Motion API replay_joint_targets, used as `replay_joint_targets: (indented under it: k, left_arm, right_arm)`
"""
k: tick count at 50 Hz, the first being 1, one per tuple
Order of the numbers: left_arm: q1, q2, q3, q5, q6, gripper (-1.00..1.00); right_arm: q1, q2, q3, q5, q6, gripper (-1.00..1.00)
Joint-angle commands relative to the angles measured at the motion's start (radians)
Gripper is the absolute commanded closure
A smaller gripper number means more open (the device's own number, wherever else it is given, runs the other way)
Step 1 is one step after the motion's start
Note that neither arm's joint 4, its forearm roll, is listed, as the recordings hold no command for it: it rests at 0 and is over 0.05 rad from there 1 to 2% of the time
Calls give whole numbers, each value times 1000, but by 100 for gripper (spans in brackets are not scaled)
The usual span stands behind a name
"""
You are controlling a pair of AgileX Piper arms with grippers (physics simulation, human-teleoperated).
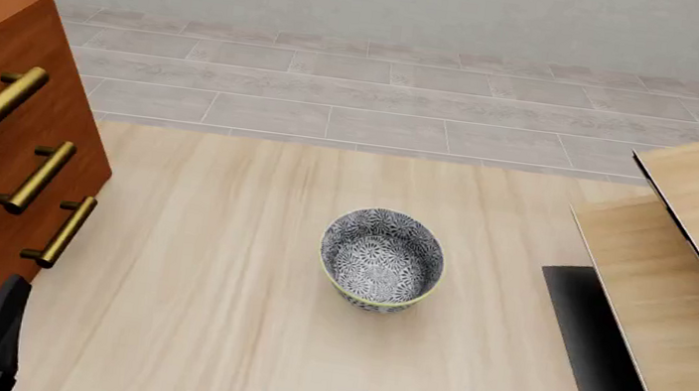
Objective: Put the wine bottle on the wine rack.
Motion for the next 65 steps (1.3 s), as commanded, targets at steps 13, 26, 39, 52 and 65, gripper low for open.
replay_joint_targets:
  k: [13,26,39,52,65]
  left_arm:
    - [-2,0,-1,-8,-11,-100]
    - [-3,0,-4,-15,-18,-100]
    - [-5,0,-12,-12,-23,-100]
    - [-11,0,-26,-4,-16,-100]
    - [-16,0,-36,2,-5,-100]
  right_arm:
    - [-11,-49,-60,74,0,-100]
    - [-6,-104,-120,150,-4,-100]
    - [5,-153,-188,224,-20,-100]
    - [75,-250,-205,281,-50,-100]
    - [154,-325,-193,310,-67,-100]
